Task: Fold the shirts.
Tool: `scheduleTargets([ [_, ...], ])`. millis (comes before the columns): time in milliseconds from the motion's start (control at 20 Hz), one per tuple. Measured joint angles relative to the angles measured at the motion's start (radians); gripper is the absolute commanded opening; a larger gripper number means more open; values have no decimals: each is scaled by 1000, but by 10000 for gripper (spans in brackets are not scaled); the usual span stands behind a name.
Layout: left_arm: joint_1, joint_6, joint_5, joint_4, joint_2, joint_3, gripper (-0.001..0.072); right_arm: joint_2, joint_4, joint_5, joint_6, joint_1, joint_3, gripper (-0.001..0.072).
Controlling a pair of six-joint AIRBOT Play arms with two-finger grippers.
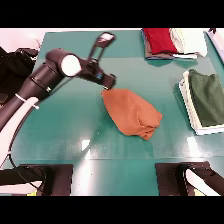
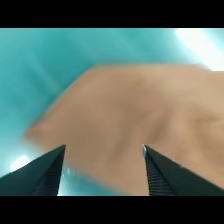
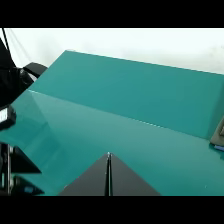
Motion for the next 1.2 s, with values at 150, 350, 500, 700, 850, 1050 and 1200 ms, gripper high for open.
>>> scheduleTargets([
  [150, 141, -23, 5, -38, -14, -61, 525, -2, 0, 11, 0, -1, 0, 13],
  [350, 225, -25, 48, -161, -93, -116, 527, -5, -1, 21, 0, -1, 0, 14],
  [500, 230, 19, 72, -287, -180, -129, 527, -21, -1, 45, 0, -1, 0, 14],
  [700, 196, 80, 119, -416, -263, -135, 475, -63, -1, 93, 0, -1, 0, 14],
  [850, 185, 98, 153, -451, -286, -126, 27, -102, -5, 144, 0, -8, -8, 14],
  [1050, 199, 117, 135, -467, -293, -63, 26, -118, -53, 224, 17, -61, -158, 15],
  [1200, 207, 143, 100, -467, -291, -8, 26, -98, -121, 237, 43, -125, -400, 414],
])
